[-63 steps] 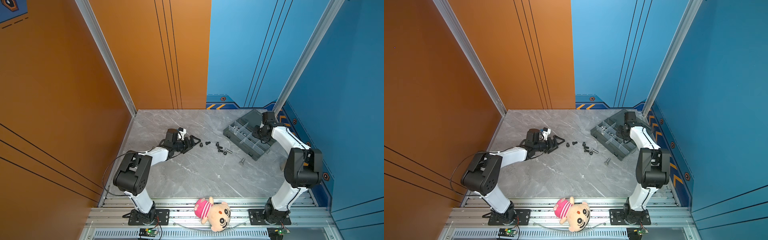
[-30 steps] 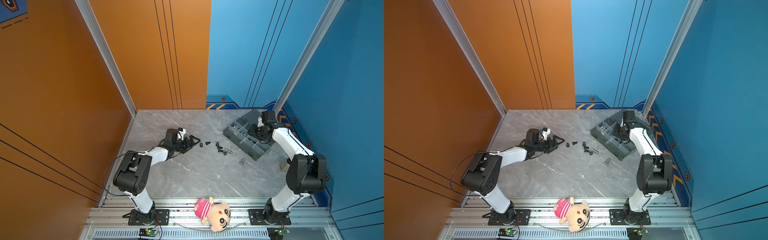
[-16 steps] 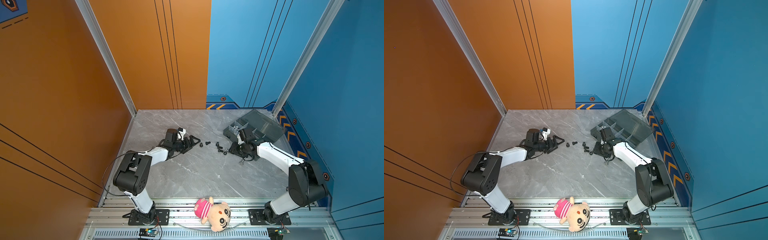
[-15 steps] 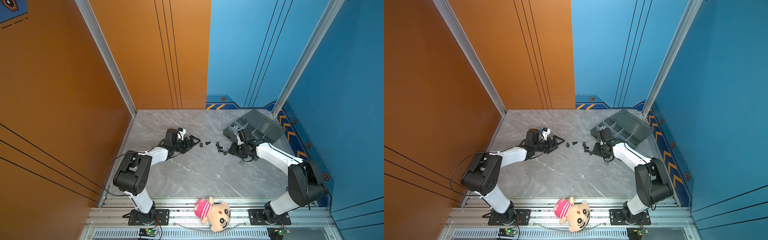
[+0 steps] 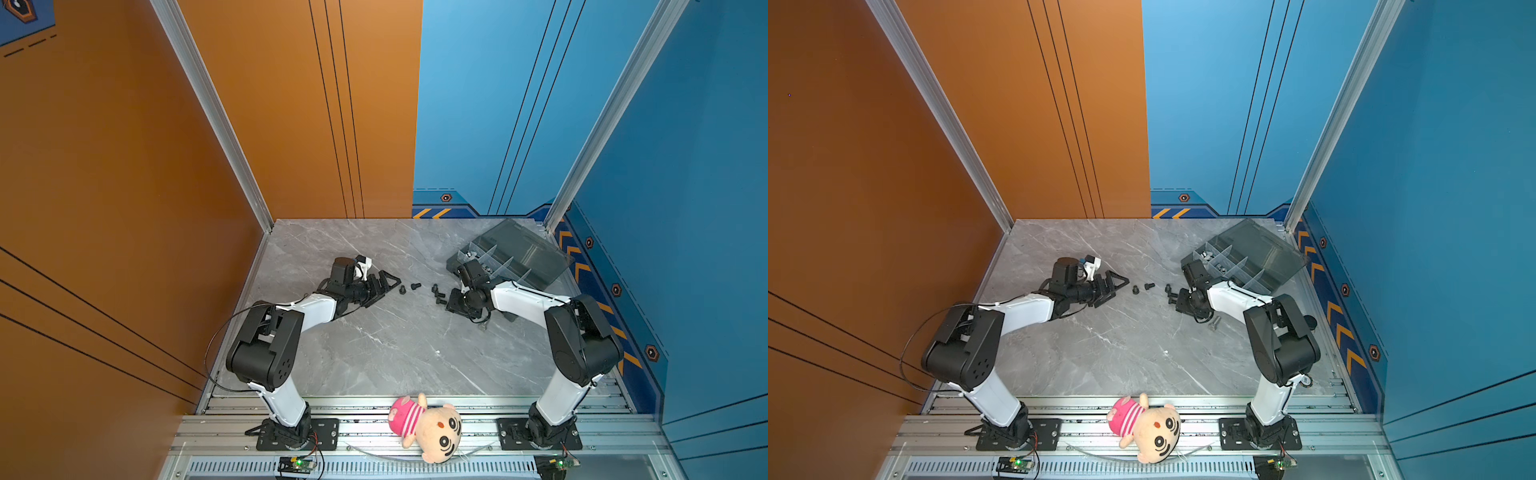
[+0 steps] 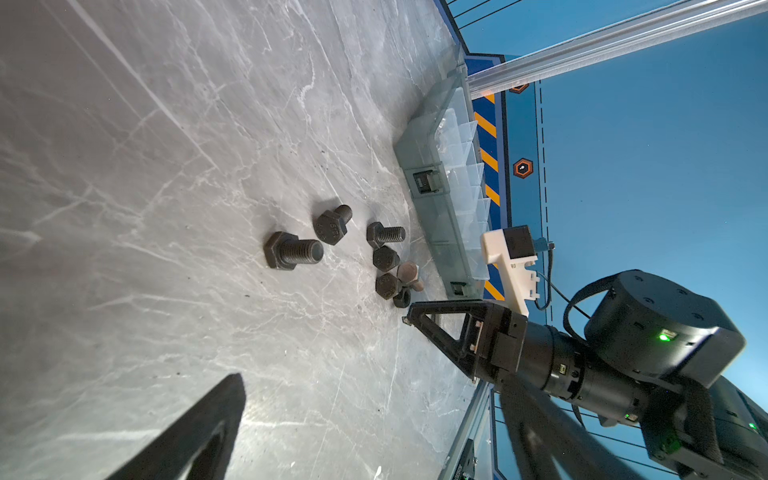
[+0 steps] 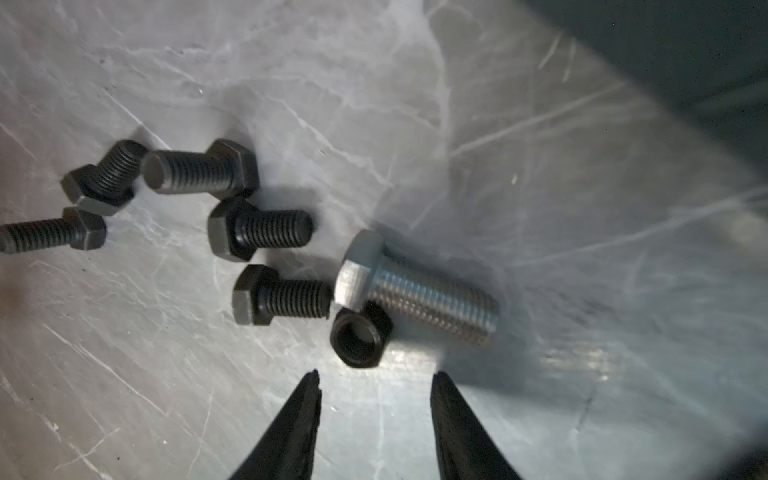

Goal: Sort the screws and nuts into containers
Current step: 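Lower the right gripper onto a black hex nut beside a silver bolt and close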

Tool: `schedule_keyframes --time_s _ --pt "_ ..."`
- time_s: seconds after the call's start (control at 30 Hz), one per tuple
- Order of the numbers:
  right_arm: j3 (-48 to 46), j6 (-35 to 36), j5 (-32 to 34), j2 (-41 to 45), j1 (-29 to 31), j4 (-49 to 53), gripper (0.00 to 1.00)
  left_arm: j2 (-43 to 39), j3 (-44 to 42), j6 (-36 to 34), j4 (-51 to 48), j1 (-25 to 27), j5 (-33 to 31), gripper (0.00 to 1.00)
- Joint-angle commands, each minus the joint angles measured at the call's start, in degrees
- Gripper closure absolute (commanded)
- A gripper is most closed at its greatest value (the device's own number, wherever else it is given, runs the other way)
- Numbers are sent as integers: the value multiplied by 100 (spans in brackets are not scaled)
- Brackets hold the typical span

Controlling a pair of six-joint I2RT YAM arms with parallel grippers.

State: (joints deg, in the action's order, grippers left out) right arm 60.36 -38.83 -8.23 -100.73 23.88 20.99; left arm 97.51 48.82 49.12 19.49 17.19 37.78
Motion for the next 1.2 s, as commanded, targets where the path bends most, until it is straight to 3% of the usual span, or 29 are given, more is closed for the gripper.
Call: schedule_keyframes --time_s 0.0,0.5,1.17 --pt "228 66 350 -135 71 171 54 -29 18 -105 -107 -58 28 2" --pt "632 274 904 -545 328 678 57 -19 1 -114 -78 -84 50 2" --pt "883 402 1031 -924 345 897 64 32 -11 -97 -10 -111 89 2"
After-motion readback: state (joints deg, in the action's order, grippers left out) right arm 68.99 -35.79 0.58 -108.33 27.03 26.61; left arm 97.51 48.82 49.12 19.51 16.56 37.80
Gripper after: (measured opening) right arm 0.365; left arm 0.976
